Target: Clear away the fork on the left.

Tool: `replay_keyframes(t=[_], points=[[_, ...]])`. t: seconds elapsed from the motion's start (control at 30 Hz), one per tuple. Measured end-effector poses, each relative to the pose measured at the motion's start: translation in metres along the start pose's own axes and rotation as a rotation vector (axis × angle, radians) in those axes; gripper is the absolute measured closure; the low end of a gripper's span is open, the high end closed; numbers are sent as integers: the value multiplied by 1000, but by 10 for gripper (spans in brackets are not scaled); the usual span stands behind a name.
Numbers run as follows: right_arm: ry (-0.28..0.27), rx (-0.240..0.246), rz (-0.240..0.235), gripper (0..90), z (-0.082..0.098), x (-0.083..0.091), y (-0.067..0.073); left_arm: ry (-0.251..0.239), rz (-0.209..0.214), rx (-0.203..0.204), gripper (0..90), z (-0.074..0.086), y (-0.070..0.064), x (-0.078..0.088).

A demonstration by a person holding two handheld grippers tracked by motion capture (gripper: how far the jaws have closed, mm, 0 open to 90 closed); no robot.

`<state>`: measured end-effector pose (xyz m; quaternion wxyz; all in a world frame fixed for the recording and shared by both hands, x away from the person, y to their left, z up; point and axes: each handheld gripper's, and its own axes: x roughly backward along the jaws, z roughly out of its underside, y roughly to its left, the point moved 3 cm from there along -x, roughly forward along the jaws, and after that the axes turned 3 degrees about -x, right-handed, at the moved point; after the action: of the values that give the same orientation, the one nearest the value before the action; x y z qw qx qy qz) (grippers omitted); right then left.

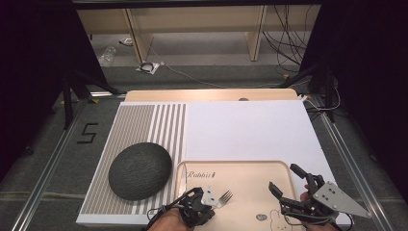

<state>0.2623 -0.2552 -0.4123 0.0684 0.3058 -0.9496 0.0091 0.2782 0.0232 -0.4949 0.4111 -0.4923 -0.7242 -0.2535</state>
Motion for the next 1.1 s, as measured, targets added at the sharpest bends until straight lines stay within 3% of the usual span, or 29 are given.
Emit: replay_keyframes(t=[0.37,1.1], points=[[-2,0,2,168,0,0,-1,17,-53,26,894,3,10,2],[-3,-5,2,169,0,0,-1,38,-97,103,893,11,31,10]])
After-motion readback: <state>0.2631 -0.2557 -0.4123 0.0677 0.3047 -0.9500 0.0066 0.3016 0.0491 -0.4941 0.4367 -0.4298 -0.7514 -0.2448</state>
